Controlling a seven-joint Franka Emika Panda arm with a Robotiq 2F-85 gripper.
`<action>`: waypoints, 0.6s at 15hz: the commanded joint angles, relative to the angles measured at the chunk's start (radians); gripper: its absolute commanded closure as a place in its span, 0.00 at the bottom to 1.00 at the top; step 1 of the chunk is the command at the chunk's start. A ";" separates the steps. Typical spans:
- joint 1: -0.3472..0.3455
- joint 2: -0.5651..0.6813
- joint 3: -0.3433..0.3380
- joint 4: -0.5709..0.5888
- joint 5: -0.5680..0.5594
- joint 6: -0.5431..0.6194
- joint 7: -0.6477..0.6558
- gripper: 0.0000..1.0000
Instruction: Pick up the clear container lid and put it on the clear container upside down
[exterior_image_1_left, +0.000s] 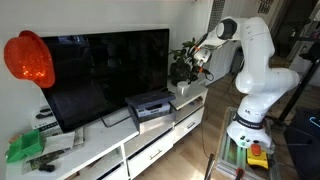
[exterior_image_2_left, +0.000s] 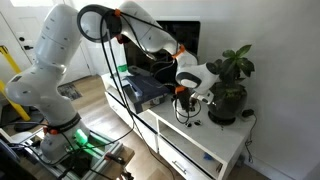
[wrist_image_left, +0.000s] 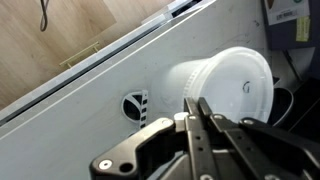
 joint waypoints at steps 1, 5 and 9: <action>-0.005 0.017 0.002 0.018 0.023 -0.012 0.007 0.99; -0.002 0.019 0.001 0.017 0.023 0.003 0.007 0.99; 0.000 0.020 0.001 0.014 0.022 0.021 0.002 0.99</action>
